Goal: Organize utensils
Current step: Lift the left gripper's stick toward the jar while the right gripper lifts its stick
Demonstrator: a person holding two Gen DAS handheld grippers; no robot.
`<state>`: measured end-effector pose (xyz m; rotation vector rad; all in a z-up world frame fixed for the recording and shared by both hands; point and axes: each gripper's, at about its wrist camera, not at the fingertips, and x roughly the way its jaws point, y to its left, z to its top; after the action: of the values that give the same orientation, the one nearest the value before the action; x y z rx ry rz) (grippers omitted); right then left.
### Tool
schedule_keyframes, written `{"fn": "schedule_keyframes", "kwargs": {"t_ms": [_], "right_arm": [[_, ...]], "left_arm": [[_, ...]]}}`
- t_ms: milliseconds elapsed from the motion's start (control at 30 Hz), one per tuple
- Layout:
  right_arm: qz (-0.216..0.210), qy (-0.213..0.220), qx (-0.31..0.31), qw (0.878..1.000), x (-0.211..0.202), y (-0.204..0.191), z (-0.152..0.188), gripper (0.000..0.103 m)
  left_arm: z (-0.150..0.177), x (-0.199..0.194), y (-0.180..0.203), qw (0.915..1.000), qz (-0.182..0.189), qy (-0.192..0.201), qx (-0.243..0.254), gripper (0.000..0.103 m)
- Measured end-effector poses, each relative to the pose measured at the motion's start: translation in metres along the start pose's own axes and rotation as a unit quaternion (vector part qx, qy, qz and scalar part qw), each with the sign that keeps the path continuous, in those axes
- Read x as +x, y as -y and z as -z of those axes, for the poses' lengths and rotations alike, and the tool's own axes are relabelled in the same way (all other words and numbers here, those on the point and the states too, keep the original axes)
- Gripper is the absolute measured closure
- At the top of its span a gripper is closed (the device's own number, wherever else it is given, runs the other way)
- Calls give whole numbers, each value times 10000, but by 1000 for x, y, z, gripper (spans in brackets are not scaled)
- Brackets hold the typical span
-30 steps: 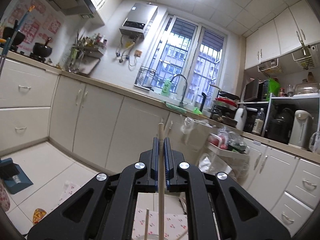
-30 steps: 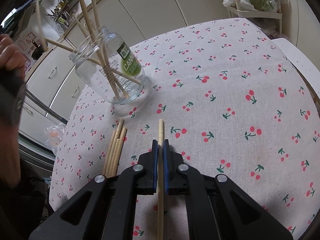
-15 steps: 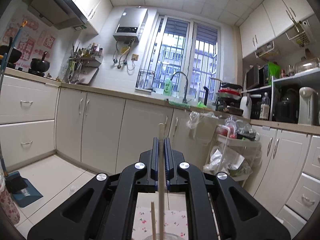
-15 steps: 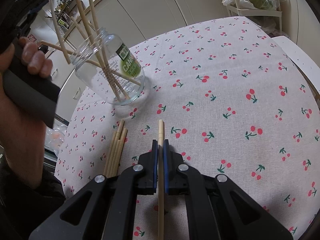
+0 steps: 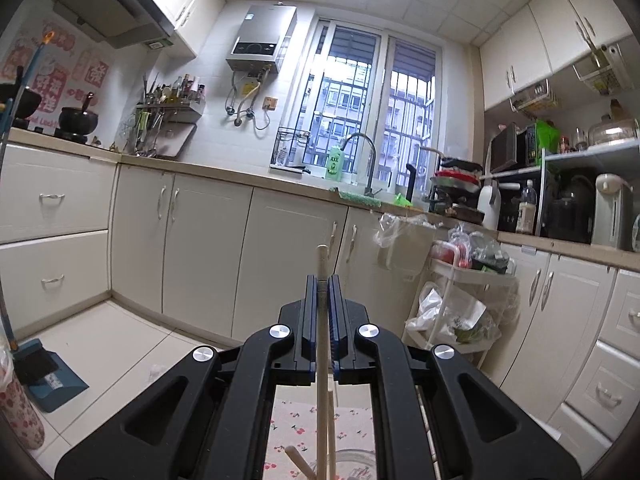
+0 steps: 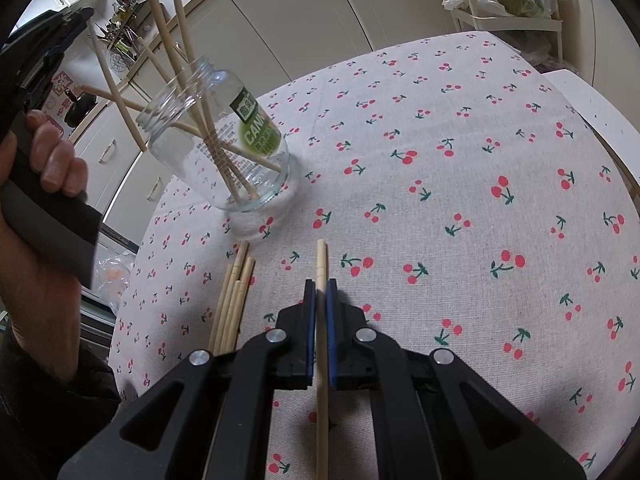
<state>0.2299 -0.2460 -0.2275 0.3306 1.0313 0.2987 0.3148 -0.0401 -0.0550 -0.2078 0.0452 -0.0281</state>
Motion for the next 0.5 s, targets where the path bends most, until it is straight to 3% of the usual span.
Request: {"fn": "schedule_keyframes", "kwargs": {"t_ms": [300, 500], "right_arm": [[-16, -3, 10, 10000, 0, 0, 0, 97], [-35, -6, 20, 10000, 0, 1, 0, 97]], "left_arm": [[-19, -5, 12, 9992, 121, 334, -161, 98], [-7, 6, 20, 9998, 119, 170, -42, 98]]}}
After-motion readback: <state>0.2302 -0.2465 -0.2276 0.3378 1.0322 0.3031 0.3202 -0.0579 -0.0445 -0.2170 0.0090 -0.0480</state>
